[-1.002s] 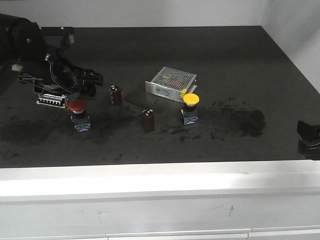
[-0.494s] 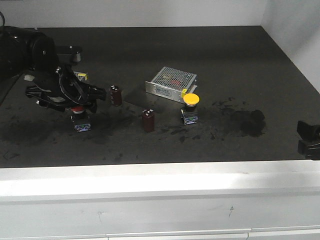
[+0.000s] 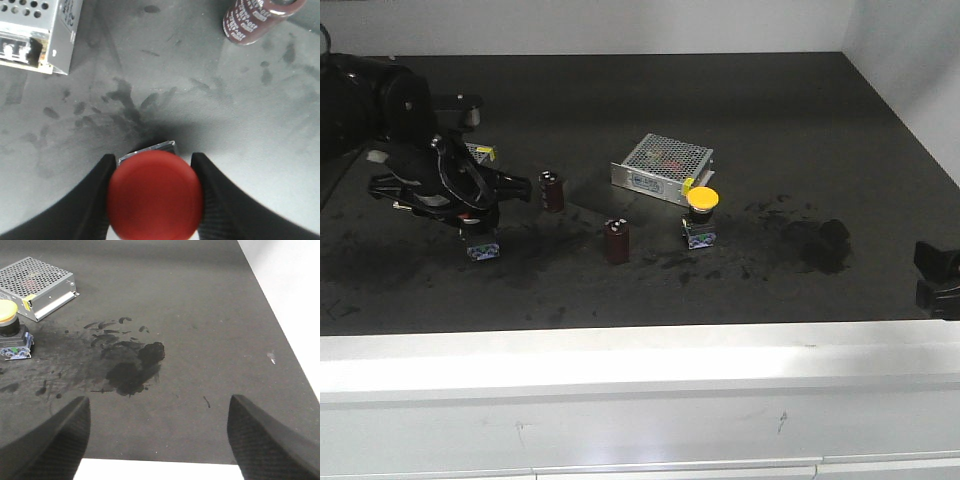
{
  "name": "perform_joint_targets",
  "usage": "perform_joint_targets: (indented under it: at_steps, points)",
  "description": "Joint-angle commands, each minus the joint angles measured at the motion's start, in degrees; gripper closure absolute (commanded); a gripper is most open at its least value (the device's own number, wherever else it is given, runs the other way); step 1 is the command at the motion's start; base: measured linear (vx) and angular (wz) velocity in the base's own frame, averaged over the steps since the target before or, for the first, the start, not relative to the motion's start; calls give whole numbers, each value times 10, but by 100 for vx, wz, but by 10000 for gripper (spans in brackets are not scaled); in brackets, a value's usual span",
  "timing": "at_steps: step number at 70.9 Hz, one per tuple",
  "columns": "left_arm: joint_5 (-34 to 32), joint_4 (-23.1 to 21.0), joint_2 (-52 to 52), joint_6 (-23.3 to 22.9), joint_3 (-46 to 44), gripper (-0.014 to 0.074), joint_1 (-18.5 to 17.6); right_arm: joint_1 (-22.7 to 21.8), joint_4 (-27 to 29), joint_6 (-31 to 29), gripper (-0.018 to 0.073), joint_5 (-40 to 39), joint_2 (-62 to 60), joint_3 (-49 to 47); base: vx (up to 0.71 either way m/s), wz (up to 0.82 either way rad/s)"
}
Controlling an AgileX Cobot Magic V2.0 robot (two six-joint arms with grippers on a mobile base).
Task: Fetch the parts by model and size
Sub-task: 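Lift the red-capped push button with the left gripper and withdraw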
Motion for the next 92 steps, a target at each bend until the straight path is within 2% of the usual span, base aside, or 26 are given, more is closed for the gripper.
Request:
perform_joint_targets:
  at_steps: [1,19,24,35,40,49,58,77,92]
  points:
    - [-26,1,-68,-1,-10,605,-8,-3,-4,-3,13,-40,-1,-20,0,0]
    - [-160,5,-241,0,123,604,-30,-3,-4,-3,13,-40,-1,-20,0,0]
    - [-176,11,-294,2,169,604,-30,-3,-4,-3,13,-41,-1,-20,0,0]
    - [-187,21,-415,43,283,604,-30,-3,-6,-3,13,-41,-1,-20,0,0]
    - [-191,21,-477,45,329,604,-30,-3,-6,-3,13,-41,-1,-20,0,0]
    - [-184,21,-571,54,397,602,-30,-3,-6,-3,13,-40,-1,-20,0,0]
    - [-143,20,-673,105,451,603,-30,-3,-6,-3,13,-38,-1,-20,0,0]
    - [-54,19,-807,103,521,603,-30,-3,-6,-3,13,-38,-1,-20,0,0]
    - [-47,15,-841,103,548,603,-30,-3,-3,8,13,-22,-1,-20,0,0]
